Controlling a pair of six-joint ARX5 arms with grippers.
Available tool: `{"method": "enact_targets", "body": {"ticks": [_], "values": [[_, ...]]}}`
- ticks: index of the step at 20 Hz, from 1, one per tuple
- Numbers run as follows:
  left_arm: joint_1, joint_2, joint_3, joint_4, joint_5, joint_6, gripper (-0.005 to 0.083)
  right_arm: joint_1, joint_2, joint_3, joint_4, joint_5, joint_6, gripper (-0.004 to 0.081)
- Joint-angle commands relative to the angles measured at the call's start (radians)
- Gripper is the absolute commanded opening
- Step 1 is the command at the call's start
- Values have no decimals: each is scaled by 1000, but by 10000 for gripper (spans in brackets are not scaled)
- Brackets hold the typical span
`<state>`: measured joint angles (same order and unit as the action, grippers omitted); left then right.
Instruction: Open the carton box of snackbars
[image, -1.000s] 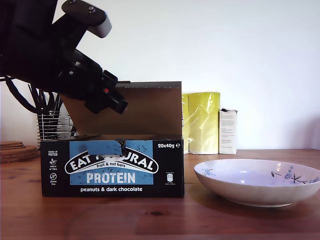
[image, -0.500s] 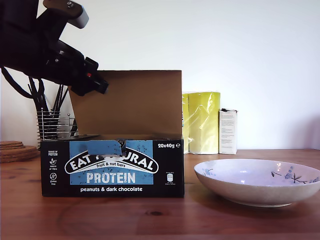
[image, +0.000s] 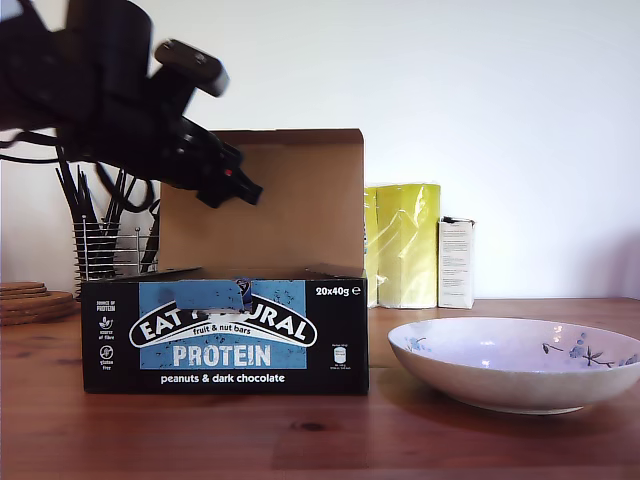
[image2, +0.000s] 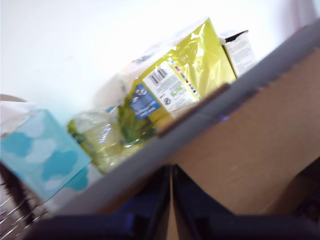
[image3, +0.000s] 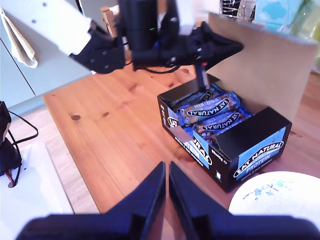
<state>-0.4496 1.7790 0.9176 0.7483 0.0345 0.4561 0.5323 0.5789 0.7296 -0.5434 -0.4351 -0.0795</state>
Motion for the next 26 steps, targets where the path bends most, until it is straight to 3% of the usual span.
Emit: {"method": "enact_targets", "body": {"ticks": [1,8,18,26], "values": [[5,51,63,-31,11,8,-19,4,2,-9,8,-2,1,-13],[36,218,308,-213,72,7,-20,4,37,-9,19,-1,0,-13],[77,405,614,-653,212,-38,-21,4,111,-9,61,0,0,-13],[79,493,723,-958,280,-45,-22,4,143,-9,83,0,0,-13]]}}
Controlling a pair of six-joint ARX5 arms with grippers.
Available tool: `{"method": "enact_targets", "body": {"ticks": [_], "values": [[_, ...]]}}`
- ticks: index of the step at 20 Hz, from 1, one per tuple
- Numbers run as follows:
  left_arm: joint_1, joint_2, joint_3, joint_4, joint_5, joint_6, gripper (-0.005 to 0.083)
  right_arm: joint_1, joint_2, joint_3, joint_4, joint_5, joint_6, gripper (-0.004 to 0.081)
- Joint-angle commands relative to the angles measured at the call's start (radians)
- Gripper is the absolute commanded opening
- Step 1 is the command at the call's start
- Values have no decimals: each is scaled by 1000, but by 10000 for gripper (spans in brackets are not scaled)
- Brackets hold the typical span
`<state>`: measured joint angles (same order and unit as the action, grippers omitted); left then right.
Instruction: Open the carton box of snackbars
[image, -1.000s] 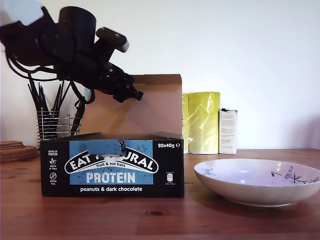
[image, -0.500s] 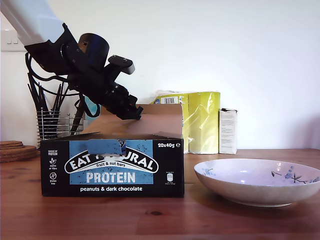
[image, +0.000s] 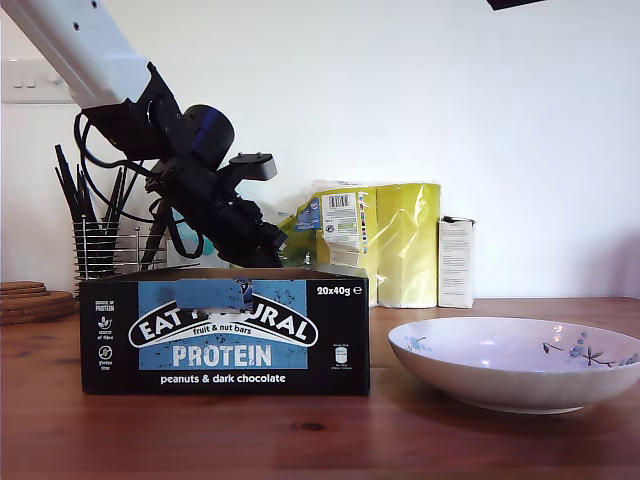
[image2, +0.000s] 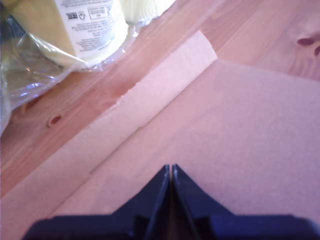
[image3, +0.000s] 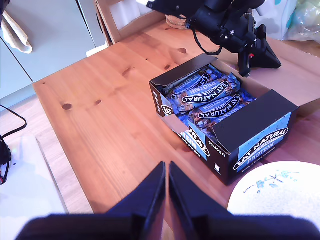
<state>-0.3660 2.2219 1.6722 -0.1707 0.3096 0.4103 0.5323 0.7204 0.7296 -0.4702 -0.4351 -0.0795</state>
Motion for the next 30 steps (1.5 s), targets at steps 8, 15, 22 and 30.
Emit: {"method": "enact_targets", "body": {"ticks": [8,15,22,30], "values": [[3,37,108,-210,14,-11,-22,4,8,-9,9,0,-12,-13],[1,-108,99,-357,125,4,-22,-15,8,-9,18,94,-53,-13],[-1,-370,-162,-293,142,-15,-22,-130,11,-10,79,105,-58,-13],[11,-935,-787,65,91,-192,-22,-180,11,-28,123,48,-57,-13]]}}
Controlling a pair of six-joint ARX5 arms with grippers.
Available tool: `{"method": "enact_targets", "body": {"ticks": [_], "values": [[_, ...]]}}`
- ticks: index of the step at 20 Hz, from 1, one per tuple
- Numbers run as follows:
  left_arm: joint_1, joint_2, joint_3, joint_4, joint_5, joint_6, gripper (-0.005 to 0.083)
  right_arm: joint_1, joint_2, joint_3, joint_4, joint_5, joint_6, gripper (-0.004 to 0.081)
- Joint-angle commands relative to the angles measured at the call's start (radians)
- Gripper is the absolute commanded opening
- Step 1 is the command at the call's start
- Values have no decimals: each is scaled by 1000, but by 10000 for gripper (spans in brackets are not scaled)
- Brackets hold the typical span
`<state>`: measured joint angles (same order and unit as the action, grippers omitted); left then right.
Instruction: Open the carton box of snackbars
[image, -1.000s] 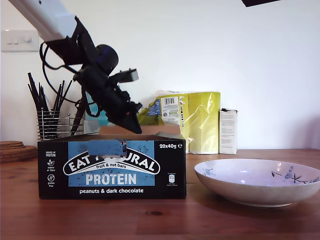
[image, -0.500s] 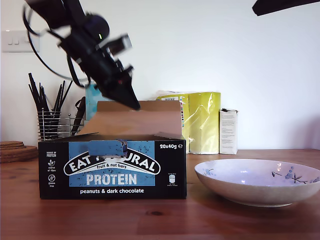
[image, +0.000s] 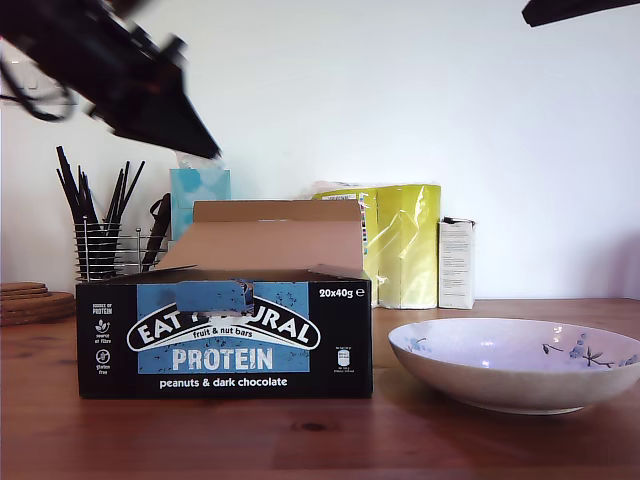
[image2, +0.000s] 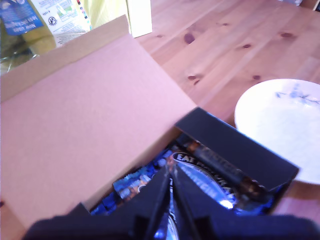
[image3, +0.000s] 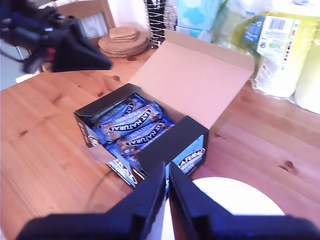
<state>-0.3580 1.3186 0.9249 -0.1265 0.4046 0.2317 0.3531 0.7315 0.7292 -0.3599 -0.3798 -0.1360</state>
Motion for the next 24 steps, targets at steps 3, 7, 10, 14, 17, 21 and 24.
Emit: {"method": "enact_targets", "body": {"ticks": [3,7,10,14,17,21,24], "values": [[5,-237,-218,74,-42,-80,-22,0,-13,-91,76,-24,54,-13],[2,-506,-412,98,-87,-174,-22,19,-74,-169,132,-27,113,-13],[-18,-703,-495,55,-128,-245,-22,43,-177,-186,69,18,114,-13],[-44,-880,-502,-71,-144,-251,-22,55,-292,-184,-28,22,144,-13],[-44,-926,-502,-98,-146,-258,-22,55,-305,-184,-34,23,138,-13],[-44,-922,-502,-122,-148,-259,-21,55,-291,-184,-66,23,138,-13],[-44,-912,-502,-160,-148,-259,-22,55,-284,-184,-103,23,138,-13]]}}
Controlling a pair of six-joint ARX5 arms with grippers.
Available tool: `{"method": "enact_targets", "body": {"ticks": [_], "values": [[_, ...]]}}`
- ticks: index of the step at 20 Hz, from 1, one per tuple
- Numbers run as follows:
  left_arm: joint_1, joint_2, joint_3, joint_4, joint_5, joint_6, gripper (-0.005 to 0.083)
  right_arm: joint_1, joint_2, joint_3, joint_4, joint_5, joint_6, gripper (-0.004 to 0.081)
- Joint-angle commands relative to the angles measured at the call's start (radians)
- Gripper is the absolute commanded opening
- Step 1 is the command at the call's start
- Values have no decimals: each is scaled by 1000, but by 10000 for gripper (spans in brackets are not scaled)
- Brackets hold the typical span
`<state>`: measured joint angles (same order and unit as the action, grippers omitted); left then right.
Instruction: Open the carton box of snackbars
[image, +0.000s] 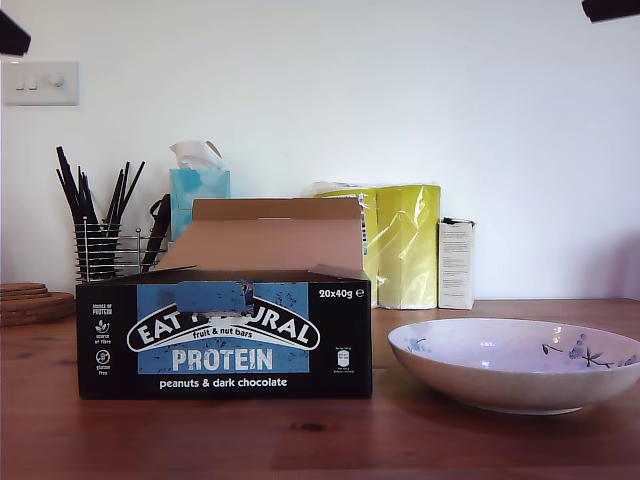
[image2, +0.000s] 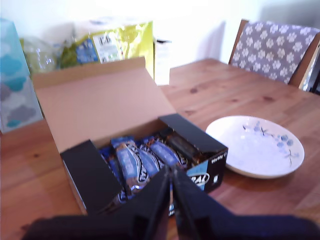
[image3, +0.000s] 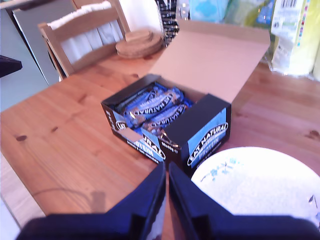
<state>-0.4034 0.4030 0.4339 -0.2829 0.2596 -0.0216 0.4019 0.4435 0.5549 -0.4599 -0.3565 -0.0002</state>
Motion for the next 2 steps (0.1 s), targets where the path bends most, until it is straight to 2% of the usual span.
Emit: {"method": "enact_targets", "body": {"ticks": [1,2], "values": [[1,3,-11,-18,-3,-5,-21,6,4,-10,-15,0,2,-13],[1,3,-11,-31,-3,-5,-21,6,5,-10,-24,0,2,-13]]}}
